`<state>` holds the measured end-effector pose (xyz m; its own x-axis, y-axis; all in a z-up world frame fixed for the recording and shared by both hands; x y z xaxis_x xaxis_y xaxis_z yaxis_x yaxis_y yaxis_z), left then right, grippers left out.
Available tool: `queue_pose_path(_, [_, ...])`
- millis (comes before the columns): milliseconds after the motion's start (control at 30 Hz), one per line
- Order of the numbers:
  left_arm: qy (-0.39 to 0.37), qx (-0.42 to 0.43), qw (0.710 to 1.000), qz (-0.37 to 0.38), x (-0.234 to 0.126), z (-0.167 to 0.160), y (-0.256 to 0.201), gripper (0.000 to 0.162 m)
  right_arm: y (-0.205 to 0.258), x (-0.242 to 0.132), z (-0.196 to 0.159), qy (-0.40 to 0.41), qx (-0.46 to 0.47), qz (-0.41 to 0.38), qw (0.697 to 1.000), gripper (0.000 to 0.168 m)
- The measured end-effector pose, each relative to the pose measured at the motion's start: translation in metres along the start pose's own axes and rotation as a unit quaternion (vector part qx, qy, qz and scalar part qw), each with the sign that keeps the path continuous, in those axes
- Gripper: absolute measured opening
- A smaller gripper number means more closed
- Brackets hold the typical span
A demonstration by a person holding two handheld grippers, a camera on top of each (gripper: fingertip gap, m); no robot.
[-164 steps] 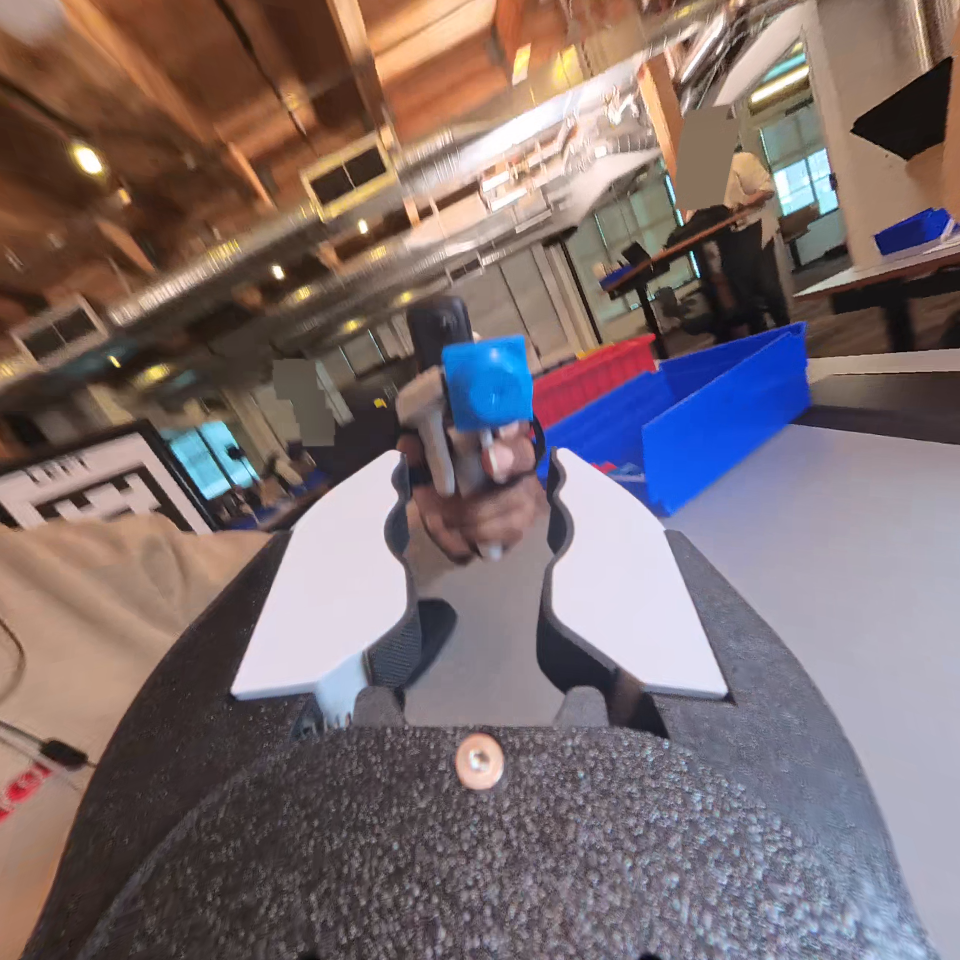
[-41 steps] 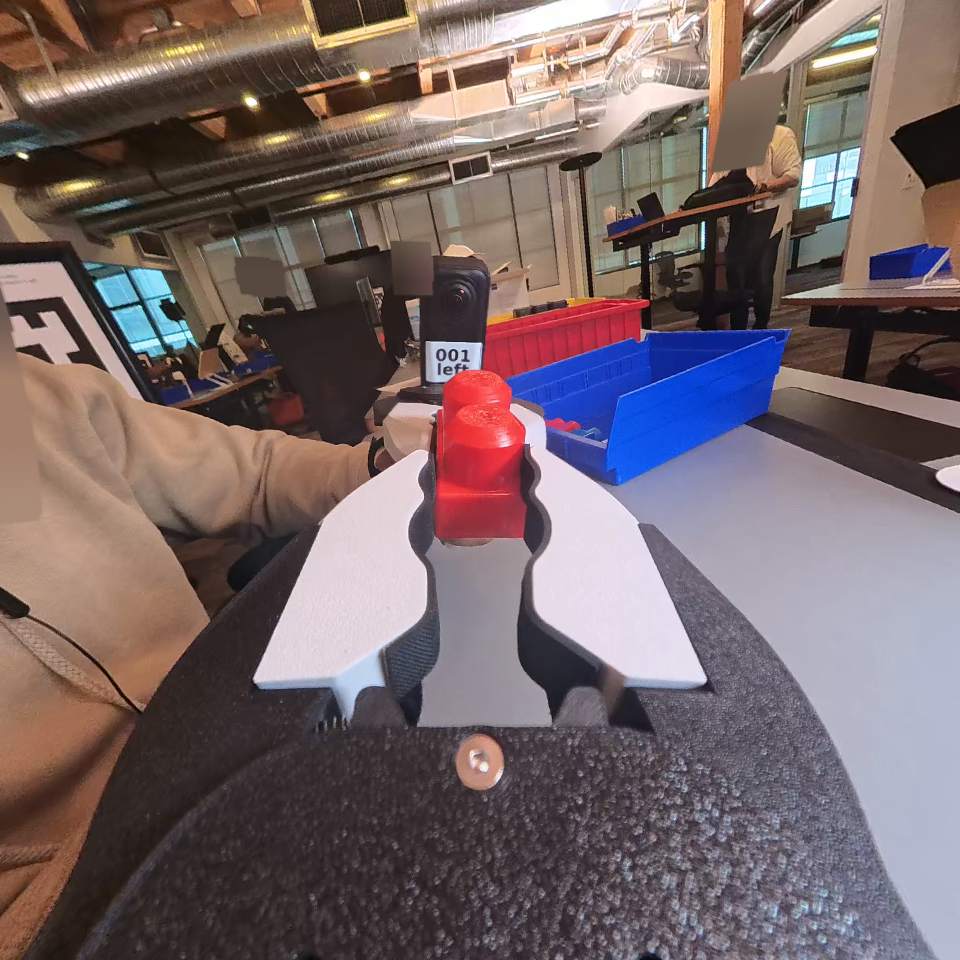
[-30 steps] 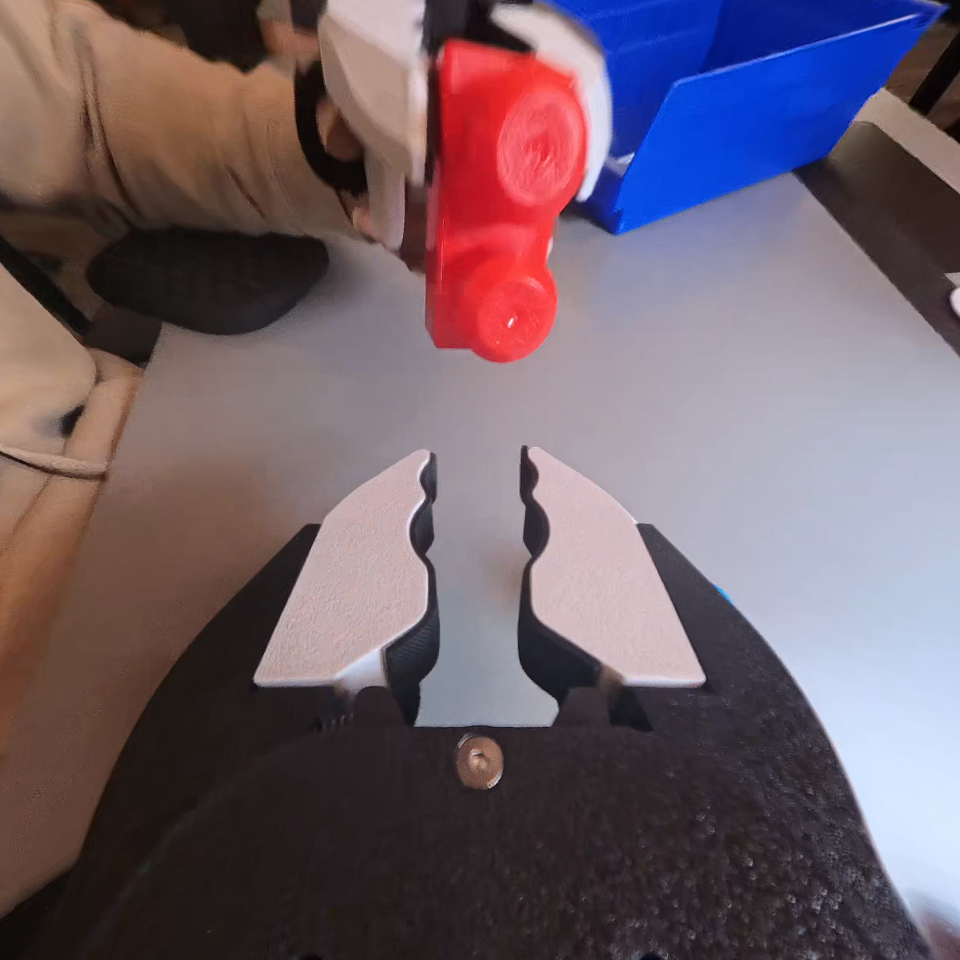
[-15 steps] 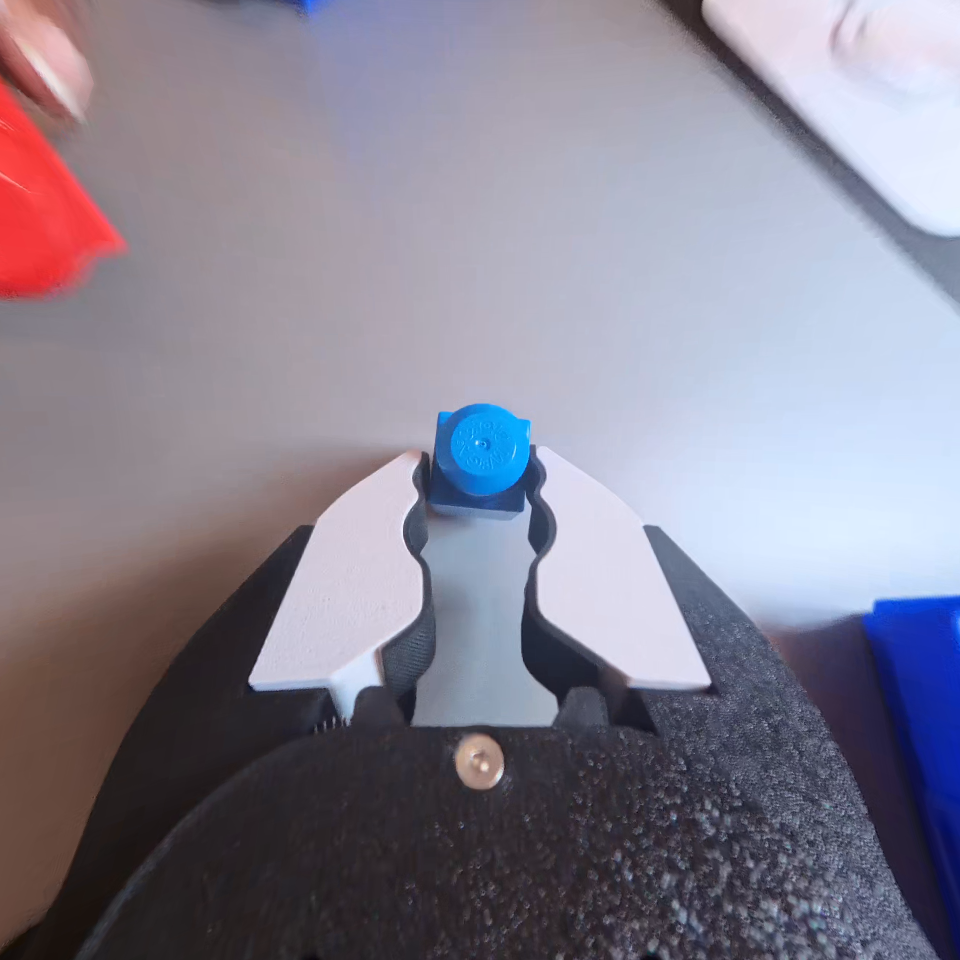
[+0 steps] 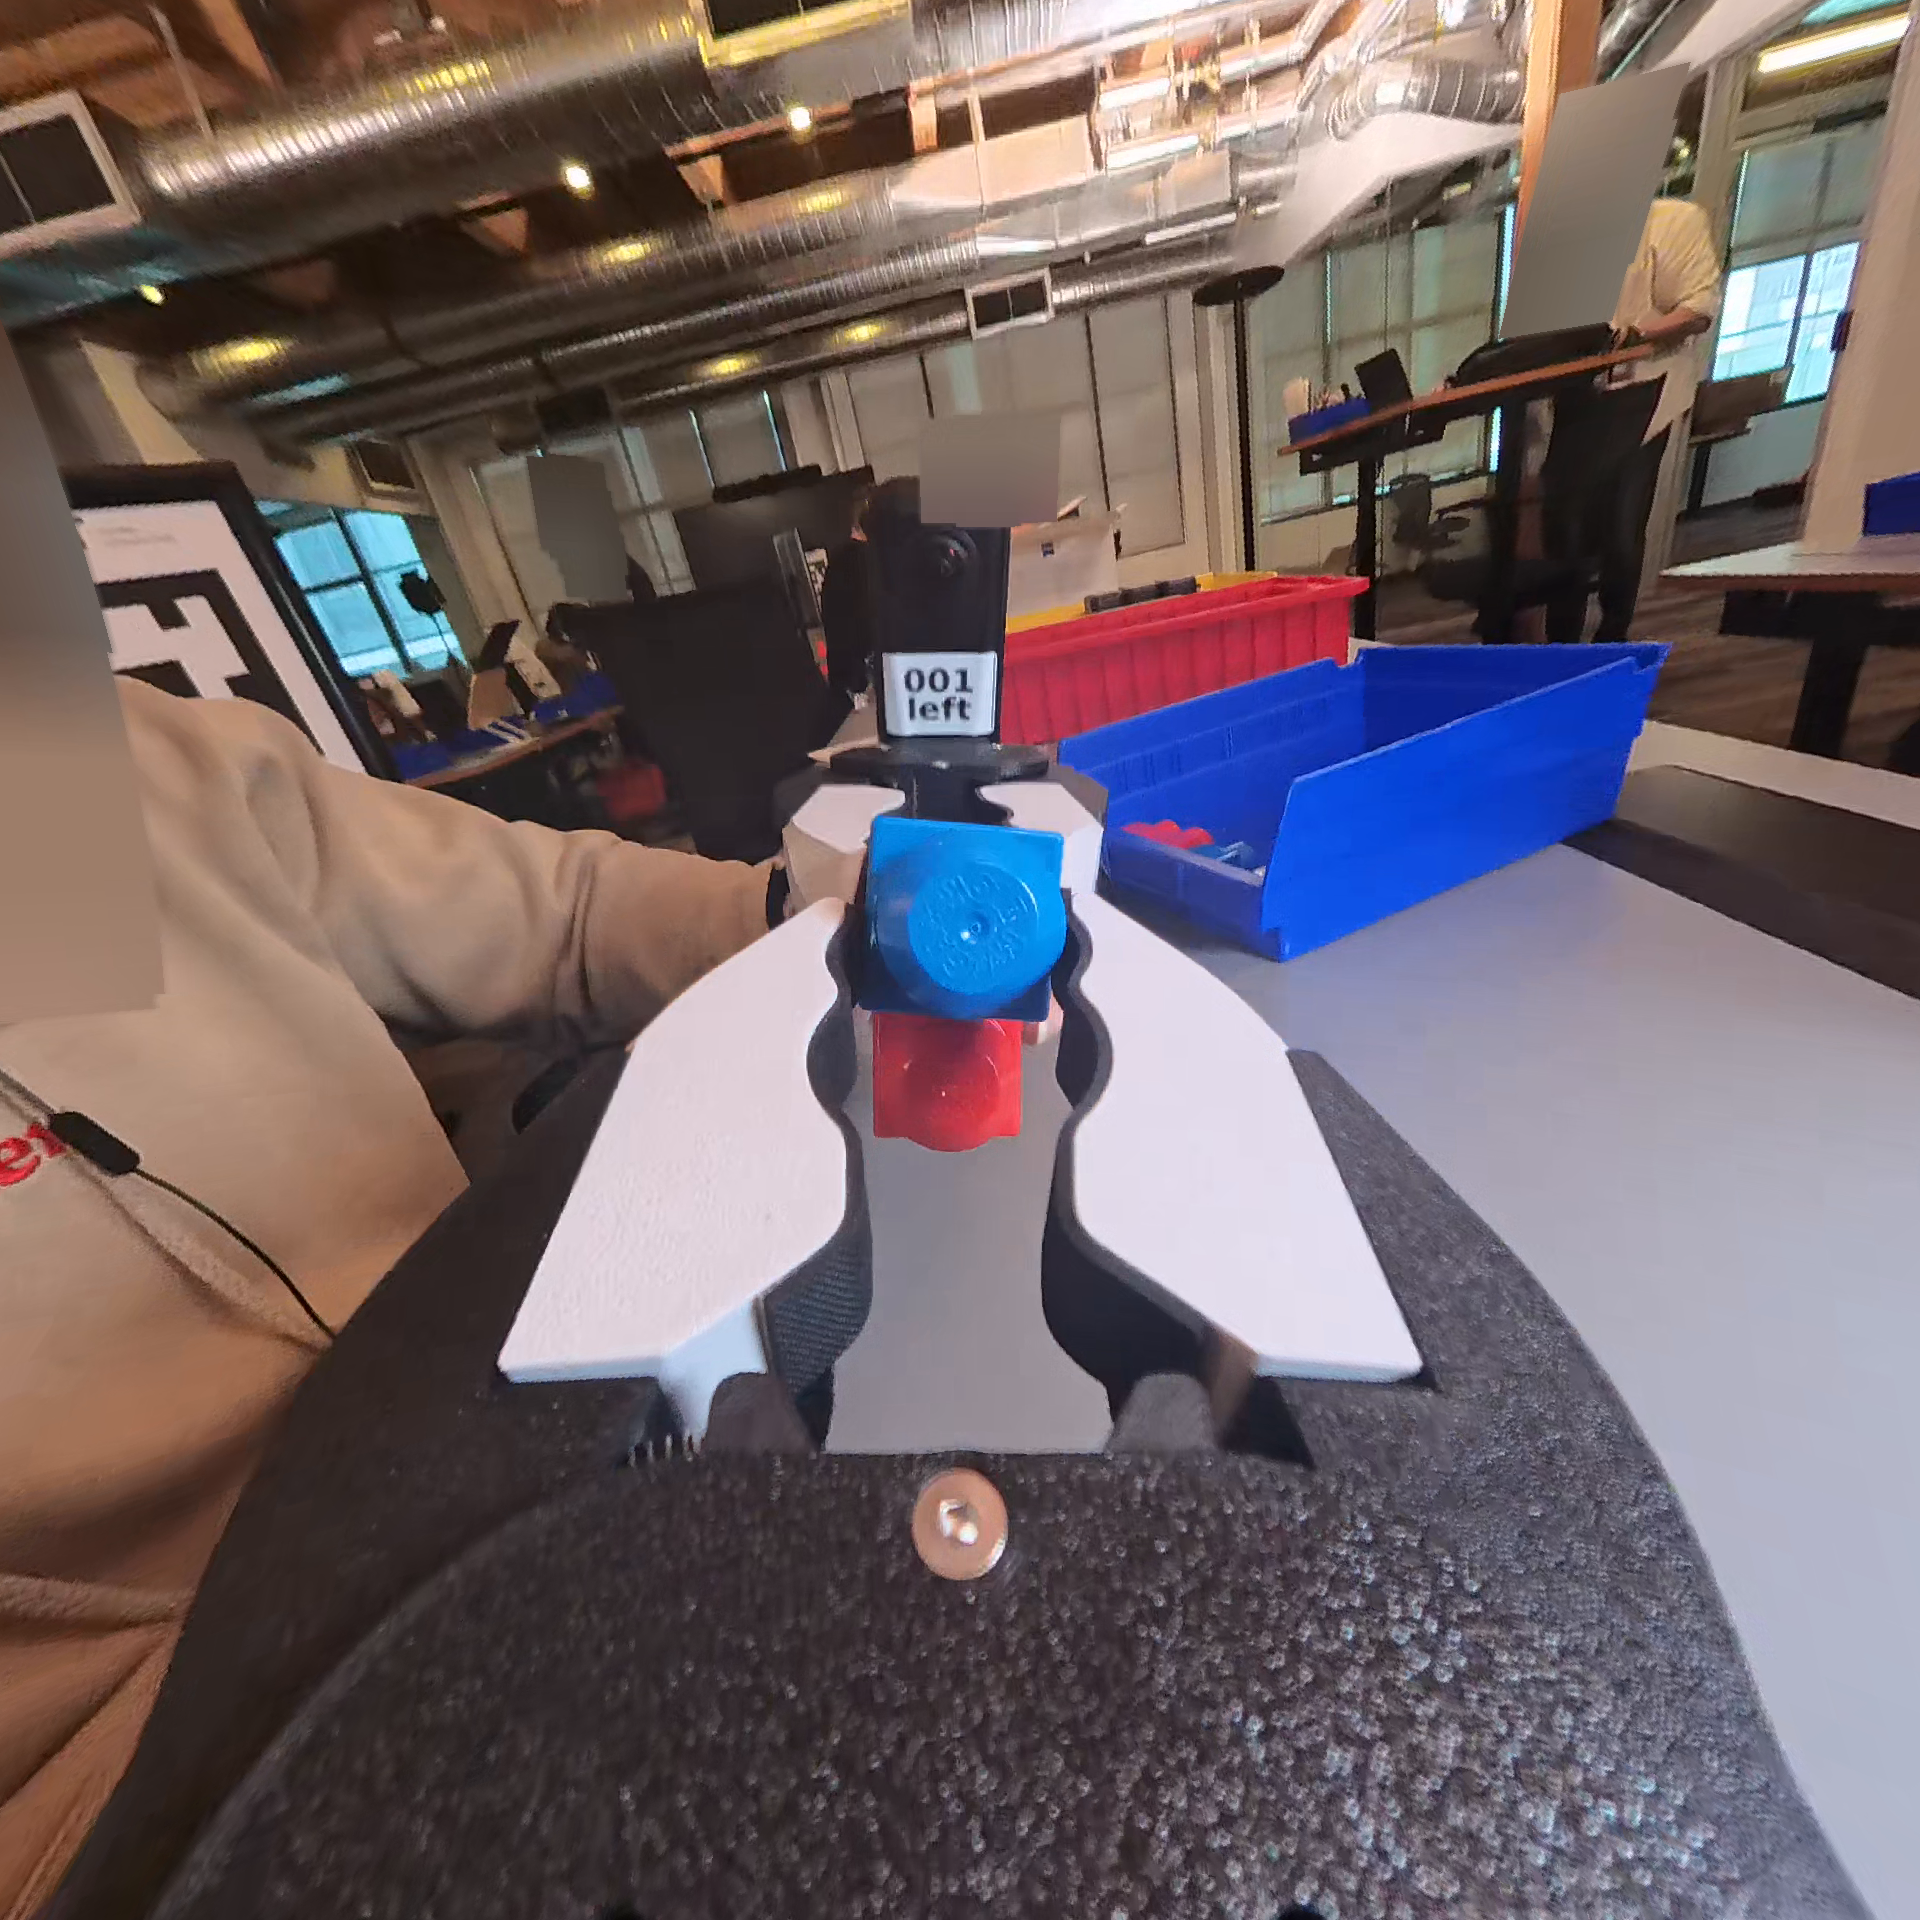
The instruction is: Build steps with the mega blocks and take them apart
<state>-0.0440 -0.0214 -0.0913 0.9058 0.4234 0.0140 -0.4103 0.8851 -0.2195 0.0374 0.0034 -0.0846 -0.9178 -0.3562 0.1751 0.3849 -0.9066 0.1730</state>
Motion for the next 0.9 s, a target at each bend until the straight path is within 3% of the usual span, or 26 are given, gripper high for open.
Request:
queue_pose_path(200, [0.007,0.03,0.999,0.015,-0.001,0.005,0.0,0.036,-0.001,0.01,-0.038,0.113,0.028,-0.008,0.993,0.036])
queue_pose_path(267, [0.046,0.068,0.997,0.012,0.004,0.006,-0.011,0.036,0.002,0.022,-0.056,0.145,0.018,0.004,0.989,0.036])
queue_pose_path(567, [0.05,0.107,0.992,0.04,-0.01,0.018,-0.012,0.036,0.0,0.036,-0.047,0.089,0.001,0.003,0.996,0.036])
queue_pose_path(733, [0.015,0.069,0.997,0.037,-0.014,0.025,-0.007,0.036,0.0,0.025,-0.022,0.018,0.006,-0.002,1.0,0.036])
queue_pose_path(900, [0.038,0.067,0.997,0.031,-0.01,0.015,-0.004,0.036,0.003,0.01,0.008,-0.015,-0.022,-0.011,1.0,0.035])
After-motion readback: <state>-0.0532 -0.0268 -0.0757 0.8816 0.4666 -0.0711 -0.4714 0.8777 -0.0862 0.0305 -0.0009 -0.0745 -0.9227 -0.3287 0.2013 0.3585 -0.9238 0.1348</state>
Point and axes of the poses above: each gripper's, where its closed fingertips meet, x out along the fingers, z out of its top, y = z × x across the jaws, the point moved 4 cm from there along -x, back along the fingers, and after that the axes turned 10 degrees about z, right-handed, at the moved point
